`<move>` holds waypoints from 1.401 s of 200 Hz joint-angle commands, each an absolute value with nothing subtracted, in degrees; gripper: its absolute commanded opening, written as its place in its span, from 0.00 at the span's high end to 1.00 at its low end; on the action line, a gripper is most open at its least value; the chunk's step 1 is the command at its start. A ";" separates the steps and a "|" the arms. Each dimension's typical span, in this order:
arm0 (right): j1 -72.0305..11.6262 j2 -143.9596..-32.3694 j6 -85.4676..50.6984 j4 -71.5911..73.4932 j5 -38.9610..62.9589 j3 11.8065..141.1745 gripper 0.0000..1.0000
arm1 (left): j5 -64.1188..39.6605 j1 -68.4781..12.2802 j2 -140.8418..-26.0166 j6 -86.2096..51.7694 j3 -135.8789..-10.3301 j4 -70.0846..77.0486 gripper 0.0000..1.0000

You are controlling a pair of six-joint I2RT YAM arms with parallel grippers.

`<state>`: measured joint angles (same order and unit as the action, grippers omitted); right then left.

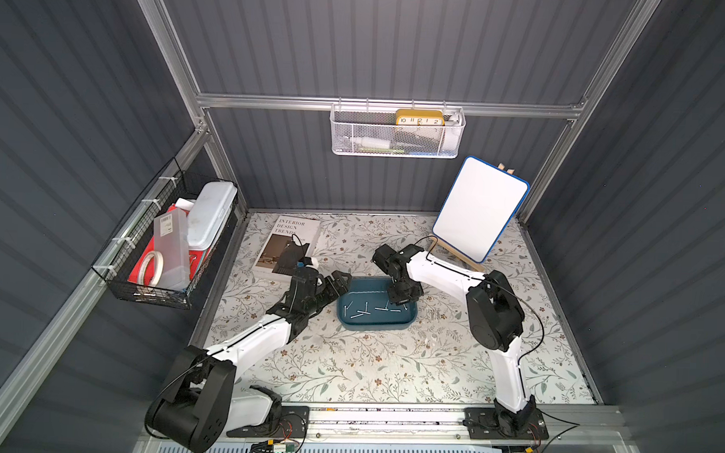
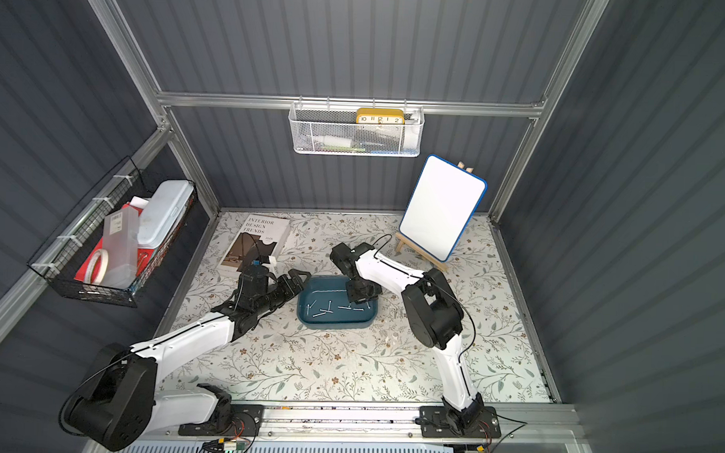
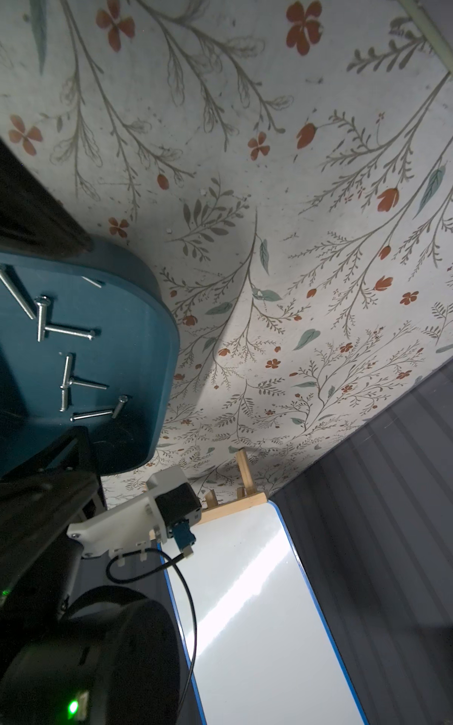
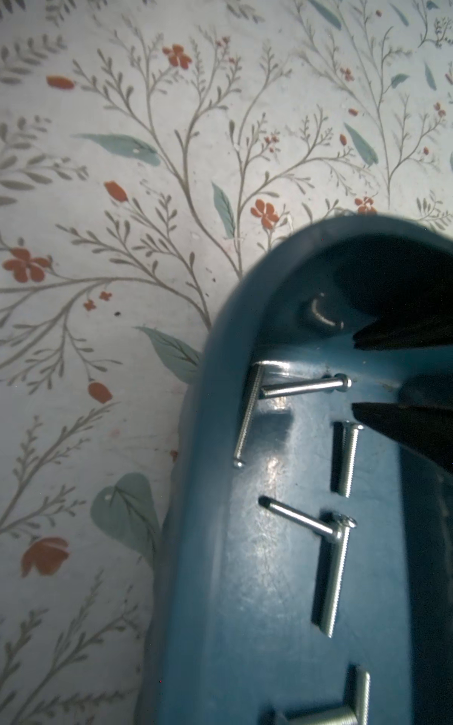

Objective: Take out the screws from the storage box
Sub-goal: Pick up the screw from the storage box.

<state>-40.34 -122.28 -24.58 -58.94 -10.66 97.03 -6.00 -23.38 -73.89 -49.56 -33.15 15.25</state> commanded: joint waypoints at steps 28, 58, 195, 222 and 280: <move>-40.34 -123.54 -27.42 -58.29 -9.22 94.83 0.72 | -6.56 -23.55 -74.39 -48.50 -32.52 15.81 0.11; -40.34 -124.63 -28.30 -57.36 -9.05 93.98 0.72 | -6.60 -23.55 -74.32 -48.85 -32.25 15.91 0.11; -40.69 -127.23 -29.89 -54.68 -6.41 93.11 0.87 | -6.36 -23.55 -74.08 -49.22 -32.34 15.47 0.11; -40.70 -125.68 -30.14 -54.70 -6.42 94.68 0.88 | -6.24 -23.55 -73.75 -49.22 -32.41 15.14 0.11; -41.11 -120.65 -29.28 -54.51 -7.20 97.42 0.88 | -5.89 -23.55 -73.30 -49.22 -32.61 14.77 0.11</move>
<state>-40.69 -123.92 -29.52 -53.80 -6.96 95.39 -5.98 -23.38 -73.89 -49.58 -33.01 15.31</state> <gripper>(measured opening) 0.122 0.887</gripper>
